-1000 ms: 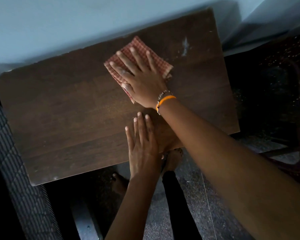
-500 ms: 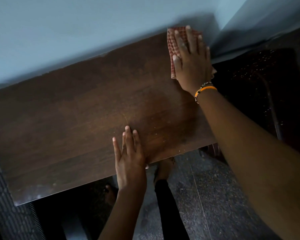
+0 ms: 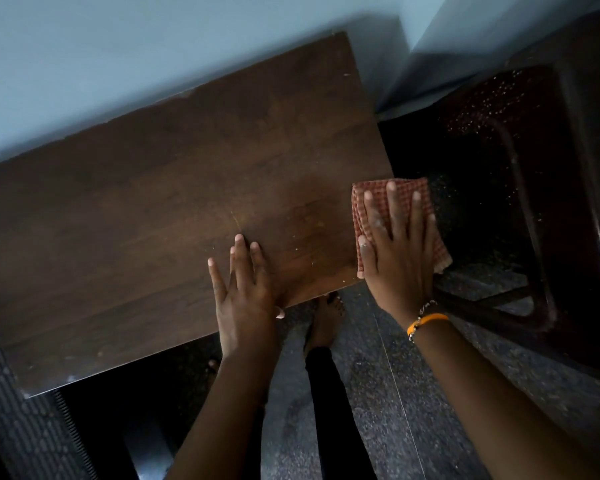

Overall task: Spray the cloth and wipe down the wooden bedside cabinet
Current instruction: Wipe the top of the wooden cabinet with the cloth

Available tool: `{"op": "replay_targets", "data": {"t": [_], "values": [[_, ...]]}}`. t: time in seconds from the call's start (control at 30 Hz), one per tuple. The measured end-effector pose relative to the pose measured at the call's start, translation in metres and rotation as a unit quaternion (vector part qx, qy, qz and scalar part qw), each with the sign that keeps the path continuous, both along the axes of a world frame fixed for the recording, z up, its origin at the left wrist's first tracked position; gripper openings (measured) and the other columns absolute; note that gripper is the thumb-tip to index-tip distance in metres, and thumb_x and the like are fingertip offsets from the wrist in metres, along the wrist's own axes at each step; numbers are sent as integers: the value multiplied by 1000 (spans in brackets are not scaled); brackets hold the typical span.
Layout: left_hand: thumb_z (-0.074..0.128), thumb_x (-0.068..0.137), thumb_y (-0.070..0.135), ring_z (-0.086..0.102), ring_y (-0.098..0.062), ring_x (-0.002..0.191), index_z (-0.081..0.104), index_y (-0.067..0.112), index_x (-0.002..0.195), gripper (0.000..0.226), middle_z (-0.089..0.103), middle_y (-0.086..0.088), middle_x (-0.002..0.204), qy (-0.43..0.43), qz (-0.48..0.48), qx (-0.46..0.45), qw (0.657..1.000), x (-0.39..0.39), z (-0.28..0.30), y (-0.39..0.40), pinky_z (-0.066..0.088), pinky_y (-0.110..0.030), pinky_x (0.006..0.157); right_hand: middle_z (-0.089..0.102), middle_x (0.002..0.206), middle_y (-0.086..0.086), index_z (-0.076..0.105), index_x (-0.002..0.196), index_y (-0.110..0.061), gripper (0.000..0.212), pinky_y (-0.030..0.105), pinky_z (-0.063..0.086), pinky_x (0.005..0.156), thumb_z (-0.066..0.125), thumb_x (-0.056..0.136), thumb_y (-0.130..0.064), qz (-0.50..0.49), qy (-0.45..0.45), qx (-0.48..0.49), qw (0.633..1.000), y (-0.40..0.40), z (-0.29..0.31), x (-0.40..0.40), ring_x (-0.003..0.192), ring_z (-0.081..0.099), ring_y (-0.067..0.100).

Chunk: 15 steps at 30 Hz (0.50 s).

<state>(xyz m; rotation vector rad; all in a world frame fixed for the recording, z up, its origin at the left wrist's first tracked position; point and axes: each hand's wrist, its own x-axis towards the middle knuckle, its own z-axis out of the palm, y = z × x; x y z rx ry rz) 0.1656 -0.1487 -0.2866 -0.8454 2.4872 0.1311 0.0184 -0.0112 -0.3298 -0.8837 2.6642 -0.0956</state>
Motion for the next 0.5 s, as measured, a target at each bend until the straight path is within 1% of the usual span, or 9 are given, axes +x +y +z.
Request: {"op": "replay_targets", "data": {"t": [0.1,0.2,0.27,0.33,0.43,0.5], "values": [[93,32,24,52,-39,121,45,-8,131,115,40,-31,139,13,-3,-11,1000,1,-3,1,14,-59,105,7,159,6,13,148,-28,58,58,9,115,29,93,-40,4,11,-1,1000,-23,0,-4,144,4,38],[91,40,28,45,-38,128,41,-5,135,112,37,-28,143,25,4,-14,1000,4,-5,1,13,-58,107,13,158,6,18,147,-28,60,56,7,114,36,91,-39,29,14,-28,999,-60,-1,3,144,8,37],[88,46,37,36,-36,135,36,-2,139,113,32,-25,147,26,11,-18,999,7,-6,0,9,-55,109,15,158,5,22,147,-28,61,54,3,115,43,90,-37,77,10,-51,996,-84,-3,18,144,9,36],[84,49,43,31,-36,137,32,-3,141,115,29,-24,149,31,40,-23,998,16,-7,3,9,-54,109,15,158,3,22,146,-29,62,53,2,114,44,90,-36,125,0,-73,989,-101,-4,39,145,8,34],[83,53,43,30,-37,137,29,-6,141,114,27,-26,149,35,88,-26,995,36,-7,8,13,-53,109,13,158,2,19,147,-31,59,53,3,116,41,93,-37,207,-8,-85,975,-108,-7,69,146,5,32],[82,57,42,27,-37,138,26,-8,141,113,24,-26,150,35,104,-22,994,49,-5,10,10,-53,110,14,158,0,18,147,-31,58,52,5,117,38,93,-38,259,-10,-87,962,-95,-7,79,146,7,30]]}}
